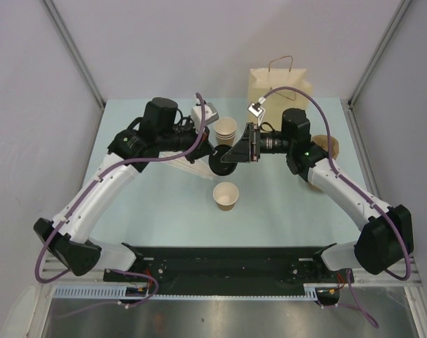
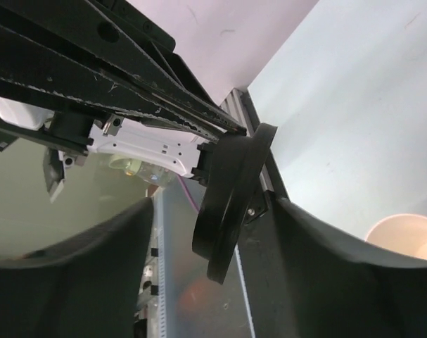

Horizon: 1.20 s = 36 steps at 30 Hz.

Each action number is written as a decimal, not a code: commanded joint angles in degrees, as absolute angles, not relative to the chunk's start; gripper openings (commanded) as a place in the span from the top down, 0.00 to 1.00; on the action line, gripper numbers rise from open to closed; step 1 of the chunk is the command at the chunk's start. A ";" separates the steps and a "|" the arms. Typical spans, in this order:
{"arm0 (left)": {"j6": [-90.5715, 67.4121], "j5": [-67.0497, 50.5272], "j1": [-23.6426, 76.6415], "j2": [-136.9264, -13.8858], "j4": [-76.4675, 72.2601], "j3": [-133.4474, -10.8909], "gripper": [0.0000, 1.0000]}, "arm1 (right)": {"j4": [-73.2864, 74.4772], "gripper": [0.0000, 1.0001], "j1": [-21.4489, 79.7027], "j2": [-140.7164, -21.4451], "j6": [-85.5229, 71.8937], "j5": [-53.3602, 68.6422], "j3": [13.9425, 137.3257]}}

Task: Pack the takeout coffee

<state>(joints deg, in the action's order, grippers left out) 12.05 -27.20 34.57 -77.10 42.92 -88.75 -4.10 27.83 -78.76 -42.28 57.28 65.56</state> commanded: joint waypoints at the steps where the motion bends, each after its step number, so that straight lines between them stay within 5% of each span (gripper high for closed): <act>1: 12.21 -27.69 34.89 -78.31 44.38 -90.70 1.00 | -0.98 0.16 24.00 -76.73 -39.73 57.83 66.01; 7: 15.20 -26.11 35.24 -81.12 46.93 -89.48 1.00 | 14.57 0.07 17.94 -73.39 -25.51 55.47 66.01; 14: 18.89 -15.57 42.35 -87.35 49.57 -87.89 1.00 | 31.27 0.16 13.54 -75.49 -12.75 51.15 65.22; 22: 19.07 -10.46 45.44 -96.84 54.84 -92.28 1.00 | 32.70 0.27 8.70 -78.49 -10.55 53.18 62.23; 36: 17.84 -10.90 45.53 -100.90 55.11 -92.55 1.00 | 22.94 0.19 2.90 -75.85 -15.99 51.33 61.79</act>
<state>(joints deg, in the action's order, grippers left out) 18.06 -10.63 45.56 -100.22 56.45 -91.50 27.27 4.19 -78.11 -13.80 50.94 61.39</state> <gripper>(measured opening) 0.009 0.798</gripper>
